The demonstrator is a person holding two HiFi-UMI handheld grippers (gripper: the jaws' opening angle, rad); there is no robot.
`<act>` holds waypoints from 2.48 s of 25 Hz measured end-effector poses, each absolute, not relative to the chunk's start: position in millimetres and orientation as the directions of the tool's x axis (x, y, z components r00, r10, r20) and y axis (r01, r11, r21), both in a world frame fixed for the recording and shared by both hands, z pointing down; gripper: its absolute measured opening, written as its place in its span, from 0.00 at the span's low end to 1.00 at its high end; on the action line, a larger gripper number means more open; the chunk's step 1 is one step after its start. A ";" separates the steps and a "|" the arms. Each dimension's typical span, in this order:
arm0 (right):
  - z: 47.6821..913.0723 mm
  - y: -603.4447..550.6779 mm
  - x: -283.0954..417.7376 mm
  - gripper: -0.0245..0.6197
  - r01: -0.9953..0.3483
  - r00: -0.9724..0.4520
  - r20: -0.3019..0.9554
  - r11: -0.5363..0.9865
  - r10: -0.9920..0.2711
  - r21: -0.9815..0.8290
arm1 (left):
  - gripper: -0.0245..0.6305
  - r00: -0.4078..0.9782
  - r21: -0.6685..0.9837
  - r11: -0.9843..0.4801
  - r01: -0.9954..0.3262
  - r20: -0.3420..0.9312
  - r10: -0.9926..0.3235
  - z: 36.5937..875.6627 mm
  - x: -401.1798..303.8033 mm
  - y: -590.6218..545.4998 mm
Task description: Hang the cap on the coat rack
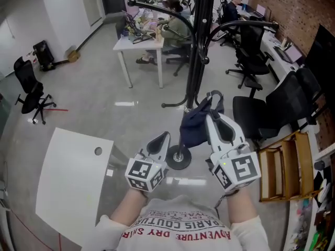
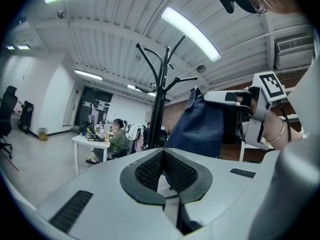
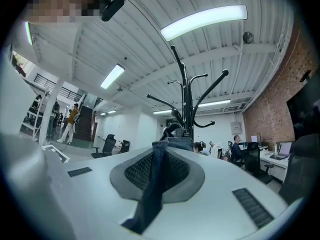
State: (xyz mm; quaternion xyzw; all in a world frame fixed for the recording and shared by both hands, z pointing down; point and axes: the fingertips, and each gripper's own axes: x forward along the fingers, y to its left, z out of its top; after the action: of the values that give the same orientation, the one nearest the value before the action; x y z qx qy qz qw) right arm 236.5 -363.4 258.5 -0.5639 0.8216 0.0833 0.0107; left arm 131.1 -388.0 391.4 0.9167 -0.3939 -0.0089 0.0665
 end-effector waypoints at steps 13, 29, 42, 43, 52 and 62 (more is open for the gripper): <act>168.5 -385.8 223.8 0.08 -0.869 -0.470 -0.218 0.405 -0.856 0.285 | 0.05 0.623 0.125 -0.615 -0.778 0.029 -0.782 384.0 121.3 -388.0; 189.8 -427.4 214.1 0.08 -0.860 -0.477 -0.144 0.428 -0.867 0.278 | 0.05 0.600 0.169 -0.586 -0.792 0.037 -0.799 394.1 109.3 -389.0; 218.4 -472.3 228.5 0.08 -0.886 -0.449 -0.087 0.430 -0.889 0.176 | 0.05 0.584 0.175 -0.562 -0.808 0.113 -0.804 419.3 105.1 -395.6; 220.7 -474.8 229.1 0.08 -0.888 -0.445 -0.088 0.426 -0.891 0.174 | 0.05 0.584 0.177 -0.561 -0.808 0.118 -0.803 421.5 105.2 -396.8; 240.4 -485.5 243.7 0.08 -0.912 -0.399 -0.115 0.380 -0.910 0.155 | 0.05 0.589 0.182 -0.563 -0.806 0.155 -0.793 436.4 108.4 -402.1; 242.5 -474.0 250.0 0.08 -0.917 -0.398 -0.155 0.399 -0.904 0.030 | 0.05 0.607 0.176 -0.584 -0.793 0.142 -0.782 429.2 117.1 -401.6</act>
State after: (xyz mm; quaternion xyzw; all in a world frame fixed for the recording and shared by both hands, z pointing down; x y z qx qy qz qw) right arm 250.0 -474.0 242.5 -0.5456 0.8343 0.0551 0.0567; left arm 117.1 -401.6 429.2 0.8895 -0.4426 0.0247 0.1109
